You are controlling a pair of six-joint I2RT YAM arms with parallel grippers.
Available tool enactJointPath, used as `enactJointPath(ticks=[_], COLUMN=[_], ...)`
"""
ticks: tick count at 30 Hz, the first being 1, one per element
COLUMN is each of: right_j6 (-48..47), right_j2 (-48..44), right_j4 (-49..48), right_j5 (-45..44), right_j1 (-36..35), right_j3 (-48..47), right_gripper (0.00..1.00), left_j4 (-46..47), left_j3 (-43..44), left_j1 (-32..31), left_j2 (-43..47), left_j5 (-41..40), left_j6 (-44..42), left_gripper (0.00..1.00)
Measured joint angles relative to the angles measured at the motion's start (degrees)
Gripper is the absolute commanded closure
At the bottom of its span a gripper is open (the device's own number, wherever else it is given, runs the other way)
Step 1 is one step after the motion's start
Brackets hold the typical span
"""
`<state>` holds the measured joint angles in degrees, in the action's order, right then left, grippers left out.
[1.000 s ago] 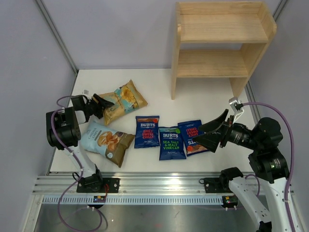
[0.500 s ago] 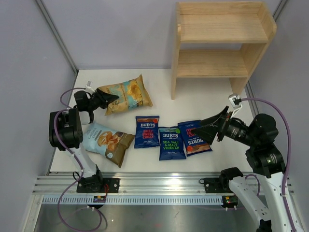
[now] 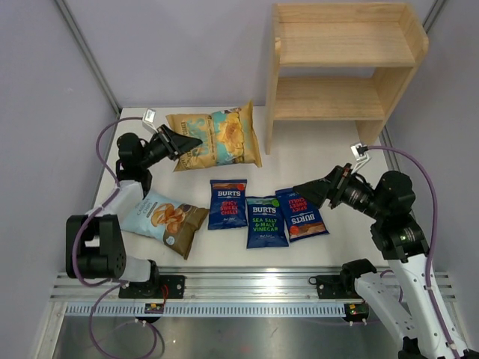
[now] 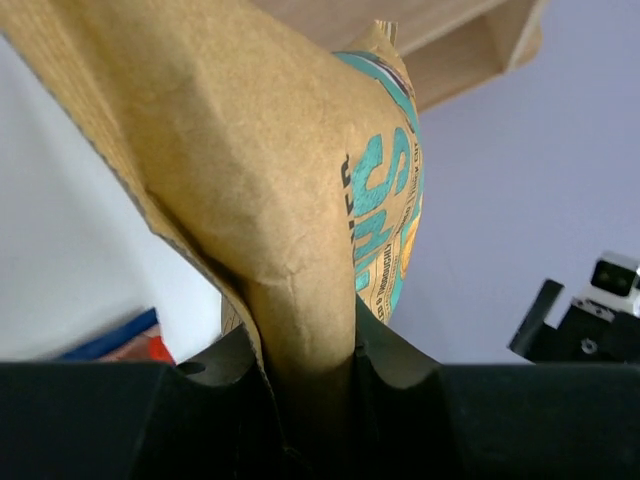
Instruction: Place and organize the chips bags onto the shelf
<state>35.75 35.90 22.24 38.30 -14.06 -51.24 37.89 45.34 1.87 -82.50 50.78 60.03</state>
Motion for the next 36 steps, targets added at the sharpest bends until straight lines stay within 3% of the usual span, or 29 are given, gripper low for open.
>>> enactJointPath(ticks=[13, 19, 23, 36], right_j6=[3.4, 7.7, 8.0, 0.7], right_j2=[6.6, 7.0, 6.6, 0.2], right_j4=[-7.0, -16.9, -18.6, -8.9], right_j5=[-1.6, 3.4, 4.2, -6.8], right_j1=[0.0, -0.1, -0.1, -0.1], right_j3=[2.3, 6.6, 7.0, 6.4], right_gripper=[0.01, 0.01, 0.01, 0.00], left_j4=[-15.0, -13.7, -10.2, -3.7], left_j3=[-0.6, 0.1, 0.9, 1.5], left_j1=[-15.0, -22.1, -25.0, -26.8], left_j2=[15.8, 16.9, 16.6, 13.7], left_j5=[0.7, 0.6, 0.4, 0.7], left_j6=[-4.7, -2.6, 0.0, 5.8], left_gripper=[0.73, 0.72, 0.72, 0.74])
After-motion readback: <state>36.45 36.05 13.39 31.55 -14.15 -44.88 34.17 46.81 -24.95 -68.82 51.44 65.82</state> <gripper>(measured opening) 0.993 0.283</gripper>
